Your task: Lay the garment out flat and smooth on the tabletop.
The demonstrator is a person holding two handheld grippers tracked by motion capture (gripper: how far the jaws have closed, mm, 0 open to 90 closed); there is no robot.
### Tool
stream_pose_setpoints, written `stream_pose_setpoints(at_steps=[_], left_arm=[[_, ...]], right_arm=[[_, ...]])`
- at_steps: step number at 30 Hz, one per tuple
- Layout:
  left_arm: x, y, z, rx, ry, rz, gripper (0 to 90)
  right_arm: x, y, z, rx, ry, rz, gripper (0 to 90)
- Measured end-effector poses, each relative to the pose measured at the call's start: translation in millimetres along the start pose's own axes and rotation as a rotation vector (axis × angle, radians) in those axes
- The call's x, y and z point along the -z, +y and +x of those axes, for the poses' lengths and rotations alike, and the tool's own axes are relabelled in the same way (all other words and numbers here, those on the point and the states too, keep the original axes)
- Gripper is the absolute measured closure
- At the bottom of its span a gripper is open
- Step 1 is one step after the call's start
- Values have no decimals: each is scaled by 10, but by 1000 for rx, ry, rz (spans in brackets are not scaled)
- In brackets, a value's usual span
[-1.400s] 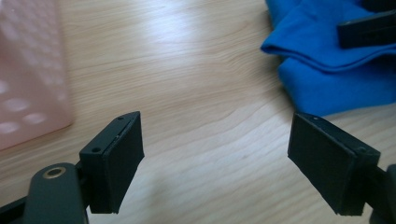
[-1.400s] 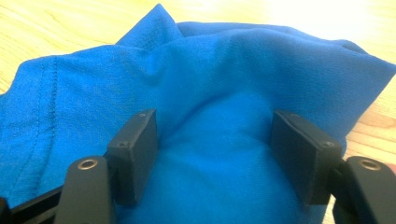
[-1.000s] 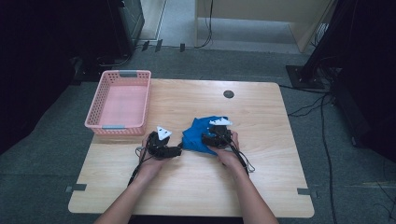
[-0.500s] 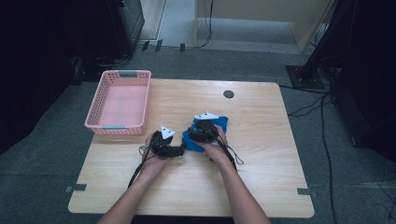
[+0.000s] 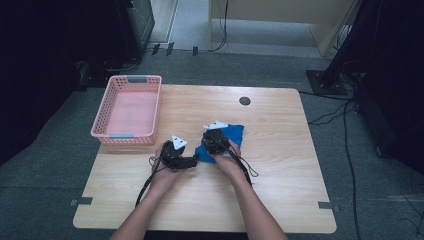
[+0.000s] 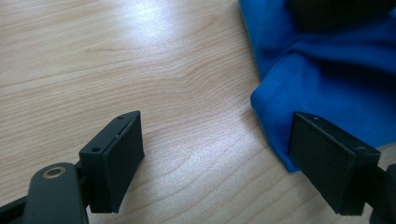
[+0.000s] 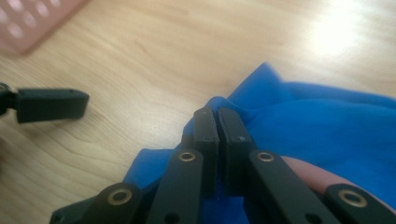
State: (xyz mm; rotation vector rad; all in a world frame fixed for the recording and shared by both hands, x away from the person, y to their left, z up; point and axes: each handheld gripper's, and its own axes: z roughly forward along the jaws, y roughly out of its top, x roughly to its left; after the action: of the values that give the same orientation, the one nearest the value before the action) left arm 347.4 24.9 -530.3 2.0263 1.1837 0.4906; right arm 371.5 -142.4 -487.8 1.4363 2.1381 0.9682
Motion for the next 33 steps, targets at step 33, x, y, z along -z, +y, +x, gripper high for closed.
stream_pose_setpoints(at_steps=[33], left_arm=[[-1,2,-2,-1,6,4,186]], right_arm=[[1130,-999,-1787,-353,-232,-94,750]])
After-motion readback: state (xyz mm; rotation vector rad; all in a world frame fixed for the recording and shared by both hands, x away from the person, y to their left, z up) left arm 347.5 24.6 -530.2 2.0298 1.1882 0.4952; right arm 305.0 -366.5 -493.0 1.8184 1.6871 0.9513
